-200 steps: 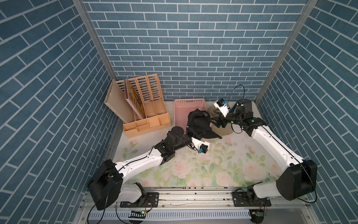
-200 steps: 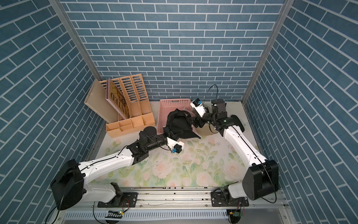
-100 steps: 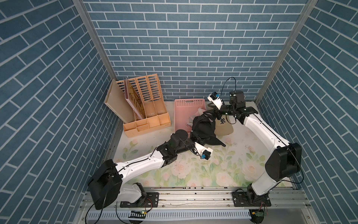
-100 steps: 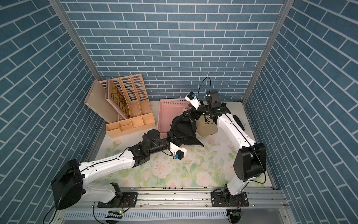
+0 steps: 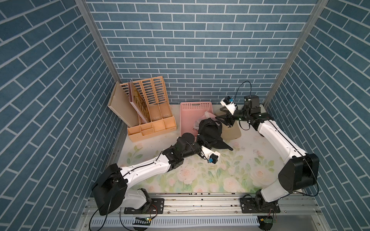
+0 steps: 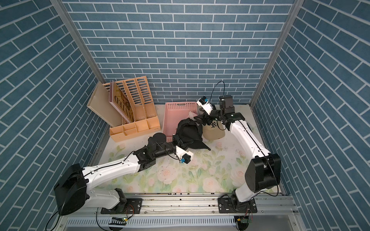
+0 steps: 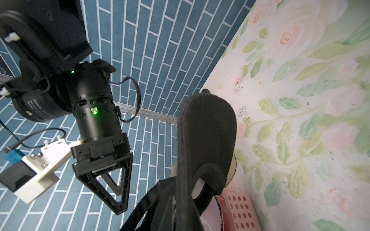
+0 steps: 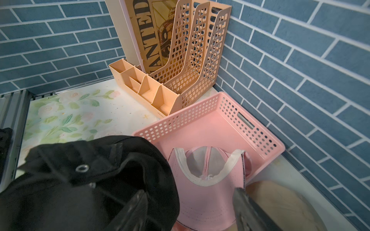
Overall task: Turn the baseball cap inside out
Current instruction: Turn over the baseball cap.
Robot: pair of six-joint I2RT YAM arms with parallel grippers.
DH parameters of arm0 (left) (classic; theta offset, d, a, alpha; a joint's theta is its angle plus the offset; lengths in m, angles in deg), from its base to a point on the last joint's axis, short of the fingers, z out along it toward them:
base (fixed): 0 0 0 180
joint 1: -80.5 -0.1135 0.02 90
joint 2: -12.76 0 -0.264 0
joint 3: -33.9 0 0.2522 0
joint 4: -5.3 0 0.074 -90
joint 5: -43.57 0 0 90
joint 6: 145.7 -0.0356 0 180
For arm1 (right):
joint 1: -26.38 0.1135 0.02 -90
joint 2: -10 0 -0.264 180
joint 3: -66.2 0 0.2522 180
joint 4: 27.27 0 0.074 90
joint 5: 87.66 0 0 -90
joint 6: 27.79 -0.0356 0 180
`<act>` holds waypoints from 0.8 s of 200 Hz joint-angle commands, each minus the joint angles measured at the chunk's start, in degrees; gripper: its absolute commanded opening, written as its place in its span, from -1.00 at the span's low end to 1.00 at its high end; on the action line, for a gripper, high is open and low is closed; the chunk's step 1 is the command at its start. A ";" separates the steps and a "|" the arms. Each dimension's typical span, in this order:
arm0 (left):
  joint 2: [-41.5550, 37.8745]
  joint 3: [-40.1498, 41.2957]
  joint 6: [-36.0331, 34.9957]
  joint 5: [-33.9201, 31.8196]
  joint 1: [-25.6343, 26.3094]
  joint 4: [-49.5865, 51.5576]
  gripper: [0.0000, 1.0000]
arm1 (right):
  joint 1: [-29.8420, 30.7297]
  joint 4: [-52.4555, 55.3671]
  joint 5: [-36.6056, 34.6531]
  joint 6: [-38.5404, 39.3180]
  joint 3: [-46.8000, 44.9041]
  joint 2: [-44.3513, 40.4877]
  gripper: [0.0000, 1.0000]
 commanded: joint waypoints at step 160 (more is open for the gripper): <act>-1.10 -3.22 4.88 9.71 1.56 -4.10 -1.00 | 4.06 21.00 9.09 9.02 28.23 25.11 -0.82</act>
